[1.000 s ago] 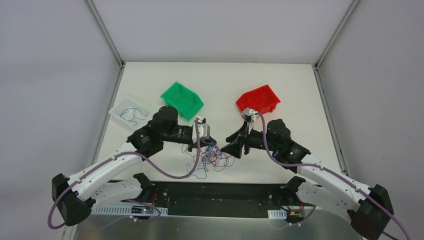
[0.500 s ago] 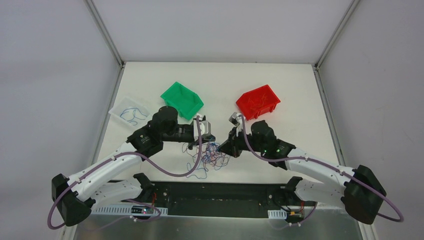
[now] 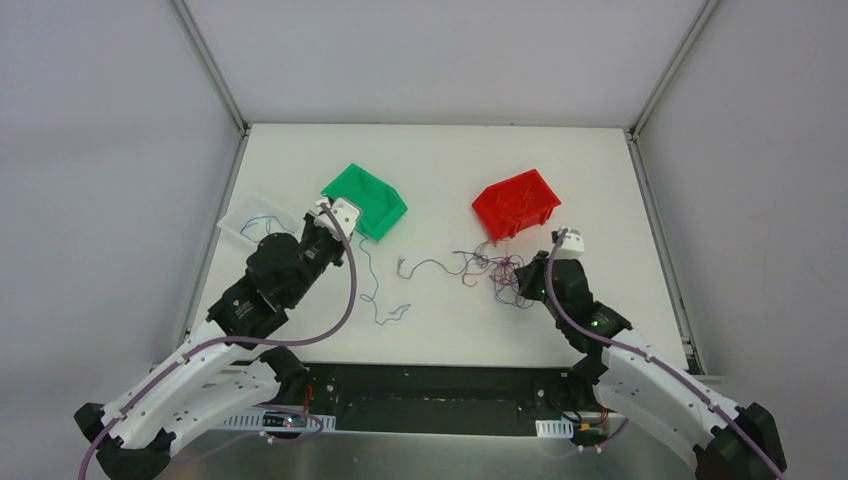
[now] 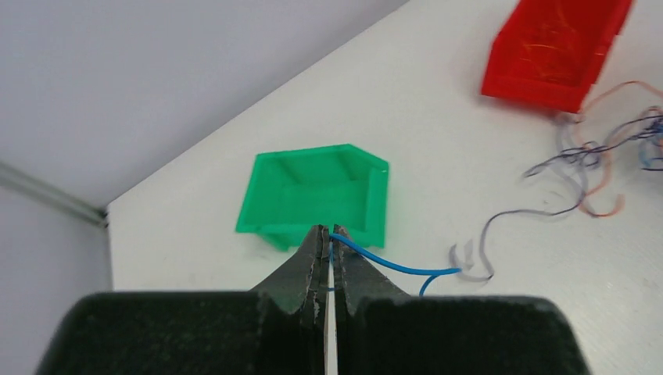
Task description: Untangle the cables
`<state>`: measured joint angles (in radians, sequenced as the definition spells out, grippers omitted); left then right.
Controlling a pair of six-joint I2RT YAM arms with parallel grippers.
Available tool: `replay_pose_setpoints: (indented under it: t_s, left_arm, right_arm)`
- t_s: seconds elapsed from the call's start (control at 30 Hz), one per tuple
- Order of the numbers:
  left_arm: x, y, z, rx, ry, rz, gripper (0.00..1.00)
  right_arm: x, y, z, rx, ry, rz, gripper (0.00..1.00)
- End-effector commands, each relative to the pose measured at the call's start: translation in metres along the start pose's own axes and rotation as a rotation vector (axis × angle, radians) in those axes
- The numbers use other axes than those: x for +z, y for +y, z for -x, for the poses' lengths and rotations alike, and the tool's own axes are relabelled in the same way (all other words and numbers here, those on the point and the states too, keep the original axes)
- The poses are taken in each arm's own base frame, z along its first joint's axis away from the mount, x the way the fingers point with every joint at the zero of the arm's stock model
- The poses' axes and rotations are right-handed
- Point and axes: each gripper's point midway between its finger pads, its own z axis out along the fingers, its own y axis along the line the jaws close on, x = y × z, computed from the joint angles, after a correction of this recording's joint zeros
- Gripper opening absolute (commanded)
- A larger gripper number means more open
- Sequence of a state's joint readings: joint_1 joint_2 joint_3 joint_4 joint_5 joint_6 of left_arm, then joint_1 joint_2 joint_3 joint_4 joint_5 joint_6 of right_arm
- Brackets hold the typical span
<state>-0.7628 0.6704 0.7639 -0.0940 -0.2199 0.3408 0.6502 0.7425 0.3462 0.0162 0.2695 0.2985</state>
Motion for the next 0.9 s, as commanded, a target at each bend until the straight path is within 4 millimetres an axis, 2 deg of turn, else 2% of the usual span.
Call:
replay_pose_setpoints:
  t_s: [0.0,0.07,0.2,0.3,0.33,0.4,0.6,0.87]
  left_arm:
    - [-0.018,0.049,-0.012,-0.022,0.063,0.265,0.0]
    - [-0.02,0.05,-0.01,-0.02,0.059,0.262,0.0]
    - [-0.012,0.038,0.001,-0.024,0.032,0.182,0.0]
    - [-0.003,0.04,0.005,-0.008,0.059,0.188,0.0]
    - [-0.001,0.041,0.006,0.001,0.067,0.191,0.0]
    - [0.0,0.047,0.021,0.031,0.054,0.197,0.0]
    - [-0.003,0.086,0.046,0.124,0.06,0.307,0.0]
    - [-0.01,0.16,0.053,0.171,0.115,0.472,0.0]
  right_arm:
    - [-0.01,-0.042,0.021,0.135,-0.136,-0.205,0.0]
    - [-0.011,-0.038,0.023,0.128,-0.136,-0.179,0.0]
    - [-0.007,-0.013,0.022,0.101,-0.088,-0.058,0.0]
    - [-0.003,-0.003,0.018,0.096,-0.045,-0.019,0.0]
    - [-0.002,0.004,0.023,0.101,-0.054,0.004,0.0]
    - [0.0,0.01,0.024,0.103,-0.049,0.028,0.0]
    - [0.001,0.022,0.032,0.097,-0.053,0.076,0.0]
    - [-0.001,0.034,0.043,0.08,-0.065,0.118,0.0]
